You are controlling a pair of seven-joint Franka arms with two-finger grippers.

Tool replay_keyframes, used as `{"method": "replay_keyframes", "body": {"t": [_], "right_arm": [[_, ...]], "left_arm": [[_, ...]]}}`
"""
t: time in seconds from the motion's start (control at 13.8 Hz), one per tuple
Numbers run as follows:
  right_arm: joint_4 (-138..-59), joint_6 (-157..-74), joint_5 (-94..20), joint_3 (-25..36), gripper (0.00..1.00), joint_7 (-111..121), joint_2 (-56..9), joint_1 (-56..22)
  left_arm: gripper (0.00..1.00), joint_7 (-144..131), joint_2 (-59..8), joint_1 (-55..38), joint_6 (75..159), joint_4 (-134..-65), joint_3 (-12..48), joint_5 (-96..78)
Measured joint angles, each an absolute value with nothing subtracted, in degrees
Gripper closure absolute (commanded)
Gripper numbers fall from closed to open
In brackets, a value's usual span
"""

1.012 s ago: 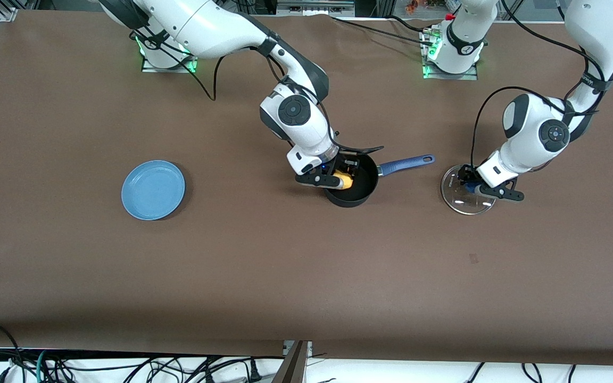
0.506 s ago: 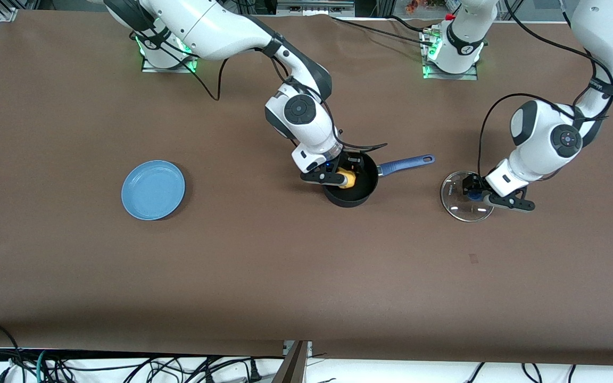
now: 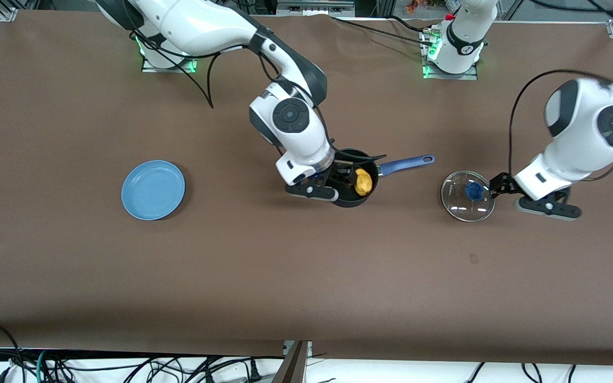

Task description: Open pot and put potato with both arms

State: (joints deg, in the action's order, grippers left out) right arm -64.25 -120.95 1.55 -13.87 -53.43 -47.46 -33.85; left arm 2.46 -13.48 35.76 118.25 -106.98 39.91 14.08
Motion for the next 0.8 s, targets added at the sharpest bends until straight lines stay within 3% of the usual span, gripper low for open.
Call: {"method": "replay_keyframes", "body": {"t": [0.14,0.29,0.58,0.8], "right_arm": [[-62.34,-114.67,1.59,-13.65,0.00,-47.48,-45.59,-30.44],[-61.79,-107.12,1.78,-13.52,0.00,-39.52,-42.90,-25.50],[-62.30,-93.18,2.26,-10.10,0.00,-21.71,-36.08,-16.70],[-66.96,-91.34,2.38,-8.17,0.00,-8.68,-29.79,-9.77]], "left_arm": [[0.00,2.46,-12.53,35.40,112.66,-101.55,41.58,13.60],[0.00,2.46,-11.31,32.54,110.85,-99.92,39.10,12.96],[0.00,2.48,-8.37,19.49,109.09,-99.74,22.02,5.33],[0.00,2.75,-5.04,13.53,108.02,-101.16,12.54,1.81]]}}
